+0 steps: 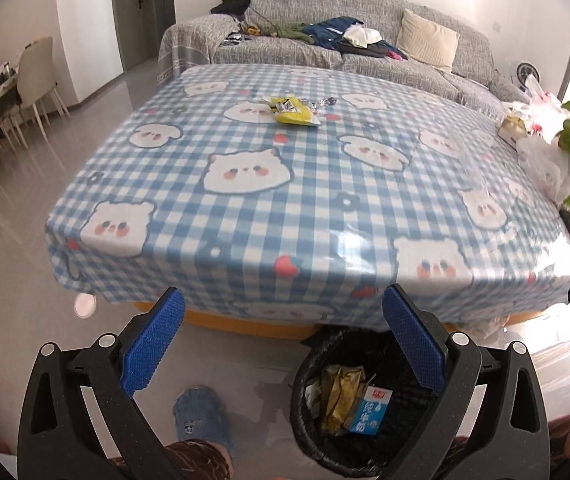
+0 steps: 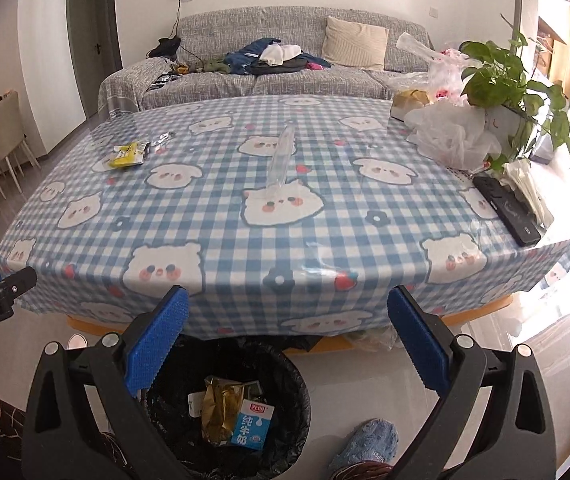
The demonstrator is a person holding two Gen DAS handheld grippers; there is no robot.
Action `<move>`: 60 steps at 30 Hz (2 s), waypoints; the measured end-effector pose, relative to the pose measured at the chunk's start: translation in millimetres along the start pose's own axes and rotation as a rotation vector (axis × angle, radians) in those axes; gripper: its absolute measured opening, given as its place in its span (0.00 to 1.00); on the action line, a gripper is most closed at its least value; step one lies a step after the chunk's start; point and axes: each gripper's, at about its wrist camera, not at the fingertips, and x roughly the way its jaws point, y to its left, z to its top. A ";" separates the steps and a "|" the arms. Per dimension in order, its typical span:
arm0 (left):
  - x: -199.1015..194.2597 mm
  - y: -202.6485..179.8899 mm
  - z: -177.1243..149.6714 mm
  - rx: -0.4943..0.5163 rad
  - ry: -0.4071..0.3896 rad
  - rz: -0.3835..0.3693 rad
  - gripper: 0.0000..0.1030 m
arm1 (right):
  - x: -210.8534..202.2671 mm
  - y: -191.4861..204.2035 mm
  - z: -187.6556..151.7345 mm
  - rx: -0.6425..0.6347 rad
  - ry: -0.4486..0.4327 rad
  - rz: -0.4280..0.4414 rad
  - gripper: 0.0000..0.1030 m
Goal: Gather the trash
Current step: 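Raise both open tools back over the table, then grasp the yellow wrapper with the left tool while the right tool grasps the clear tube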
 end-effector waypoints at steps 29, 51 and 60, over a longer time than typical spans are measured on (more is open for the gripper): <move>128.6 -10.1 172.1 -0.026 0.045 0.065 0.94 | 124.0 22.8 118.8 -0.043 0.031 0.016 0.88; 234.1 -10.9 230.5 -0.059 0.128 0.076 0.94 | 226.1 13.3 162.7 0.001 0.105 0.041 0.80; 263.6 -9.1 236.8 -0.079 0.162 0.083 0.93 | 254.8 7.8 162.3 0.011 0.147 0.043 0.72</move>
